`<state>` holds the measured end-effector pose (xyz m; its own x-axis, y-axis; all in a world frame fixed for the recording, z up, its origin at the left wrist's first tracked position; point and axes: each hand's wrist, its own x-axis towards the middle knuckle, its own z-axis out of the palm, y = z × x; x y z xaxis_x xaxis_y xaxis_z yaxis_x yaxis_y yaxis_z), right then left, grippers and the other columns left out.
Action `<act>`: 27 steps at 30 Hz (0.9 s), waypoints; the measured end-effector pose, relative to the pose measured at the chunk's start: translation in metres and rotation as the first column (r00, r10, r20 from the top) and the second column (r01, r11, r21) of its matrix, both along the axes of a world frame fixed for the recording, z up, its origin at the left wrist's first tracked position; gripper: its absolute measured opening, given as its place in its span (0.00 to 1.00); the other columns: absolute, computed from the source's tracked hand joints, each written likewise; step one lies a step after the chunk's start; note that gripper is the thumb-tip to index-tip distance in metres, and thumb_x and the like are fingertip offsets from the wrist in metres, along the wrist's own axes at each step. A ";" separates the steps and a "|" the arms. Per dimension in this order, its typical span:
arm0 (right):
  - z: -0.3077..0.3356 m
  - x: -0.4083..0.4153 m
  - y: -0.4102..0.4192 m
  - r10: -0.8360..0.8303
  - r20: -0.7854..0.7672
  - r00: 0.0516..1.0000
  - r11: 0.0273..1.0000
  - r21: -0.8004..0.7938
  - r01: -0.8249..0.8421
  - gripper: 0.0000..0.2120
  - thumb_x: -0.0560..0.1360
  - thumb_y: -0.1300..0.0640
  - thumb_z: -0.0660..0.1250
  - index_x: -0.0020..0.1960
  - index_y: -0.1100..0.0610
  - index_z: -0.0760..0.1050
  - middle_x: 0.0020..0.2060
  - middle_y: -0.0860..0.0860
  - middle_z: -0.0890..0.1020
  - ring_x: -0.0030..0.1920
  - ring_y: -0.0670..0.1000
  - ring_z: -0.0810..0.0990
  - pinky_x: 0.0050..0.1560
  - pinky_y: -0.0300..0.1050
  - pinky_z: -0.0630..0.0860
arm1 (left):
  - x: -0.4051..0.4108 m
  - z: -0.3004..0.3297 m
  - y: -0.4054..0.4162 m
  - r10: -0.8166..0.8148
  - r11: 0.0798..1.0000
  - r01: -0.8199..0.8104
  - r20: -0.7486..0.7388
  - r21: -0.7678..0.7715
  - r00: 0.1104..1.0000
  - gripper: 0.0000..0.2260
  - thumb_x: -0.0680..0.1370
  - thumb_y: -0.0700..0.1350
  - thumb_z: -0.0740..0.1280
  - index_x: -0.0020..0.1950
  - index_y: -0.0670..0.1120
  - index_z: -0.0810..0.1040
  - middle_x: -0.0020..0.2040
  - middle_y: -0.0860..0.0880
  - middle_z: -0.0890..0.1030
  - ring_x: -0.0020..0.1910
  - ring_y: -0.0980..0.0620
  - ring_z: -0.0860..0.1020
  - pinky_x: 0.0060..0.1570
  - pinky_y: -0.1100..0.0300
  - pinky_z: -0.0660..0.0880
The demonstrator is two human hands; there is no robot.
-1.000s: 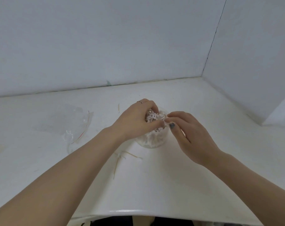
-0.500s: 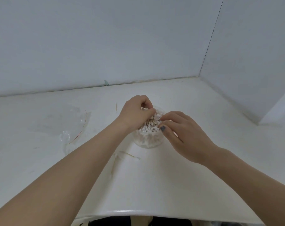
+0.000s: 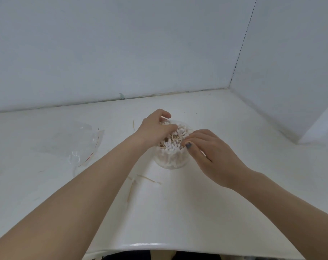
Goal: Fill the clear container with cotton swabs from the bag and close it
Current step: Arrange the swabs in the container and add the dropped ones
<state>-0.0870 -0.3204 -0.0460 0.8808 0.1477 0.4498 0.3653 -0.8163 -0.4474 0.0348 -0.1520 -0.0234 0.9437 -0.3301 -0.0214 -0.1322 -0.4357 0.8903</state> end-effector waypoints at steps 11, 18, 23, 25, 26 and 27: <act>0.010 0.014 0.006 -0.072 -0.087 0.994 0.997 0.033 0.075 0.19 0.83 0.49 0.52 0.60 0.52 0.80 0.57 0.44 0.82 0.61 0.45 0.73 0.64 0.46 0.70 | -0.001 -0.007 0.009 -0.027 0.994 0.014 -0.117 -0.110 0.993 0.15 0.77 0.52 0.73 0.63 0.56 0.78 0.62 0.54 0.78 0.60 0.53 0.79 0.61 0.55 0.77; 0.023 0.023 0.018 -0.052 -0.224 0.973 0.990 0.119 0.081 0.14 0.84 0.54 0.54 0.65 0.46 0.74 0.50 0.38 0.78 0.53 0.44 0.72 0.57 0.45 0.69 | 0.000 -0.011 0.007 0.014 0.986 -0.031 -0.101 -0.166 0.995 0.11 0.78 0.48 0.72 0.61 0.53 0.80 0.59 0.52 0.81 0.57 0.53 0.81 0.53 0.60 0.77; 0.024 0.025 0.022 -0.087 -0.236 0.968 0.994 0.042 0.099 0.14 0.84 0.53 0.53 0.65 0.49 0.72 0.42 0.38 0.74 0.50 0.47 0.72 0.54 0.47 0.68 | 0.001 -0.012 0.009 0.009 0.983 -0.030 -0.117 -0.179 0.993 0.10 0.80 0.44 0.67 0.60 0.53 0.80 0.58 0.51 0.82 0.57 0.51 0.82 0.58 0.56 0.79; 0.025 0.026 0.024 -0.097 -0.235 0.967 0.986 0.109 0.125 0.13 0.84 0.53 0.54 0.64 0.49 0.73 0.43 0.38 0.75 0.50 0.47 0.74 0.55 0.47 0.68 | -0.001 -0.012 0.010 0.002 0.987 -0.019 -0.107 -0.163 0.994 0.11 0.80 0.45 0.68 0.61 0.55 0.80 0.60 0.52 0.81 0.58 0.53 0.81 0.63 0.54 0.78; 0.026 0.028 0.024 -0.105 -0.242 0.964 0.977 0.157 0.146 0.13 0.84 0.53 0.54 0.64 0.49 0.73 0.45 0.40 0.77 0.52 0.48 0.75 0.56 0.48 0.69 | -0.001 -0.011 0.011 -0.014 0.987 -0.004 -0.110 -0.161 0.994 0.12 0.80 0.47 0.69 0.62 0.55 0.80 0.61 0.53 0.81 0.59 0.54 0.80 0.64 0.54 0.77; 0.026 0.029 0.023 -0.113 -0.257 0.960 0.967 0.196 0.166 0.13 0.84 0.52 0.54 0.64 0.48 0.73 0.48 0.43 0.78 0.54 0.49 0.75 0.58 0.49 0.70 | -0.003 -0.010 0.012 -0.038 0.987 0.019 -0.113 -0.161 0.993 0.14 0.78 0.48 0.71 0.64 0.55 0.79 0.63 0.54 0.80 0.61 0.54 0.80 0.64 0.54 0.76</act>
<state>-0.0579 -0.2969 -0.0202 0.9718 -0.0601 0.2281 0.1139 -0.7272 -0.6770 0.0322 -0.1396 -0.0332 0.9280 -0.3650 -0.0747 -0.0349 -0.2848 0.9580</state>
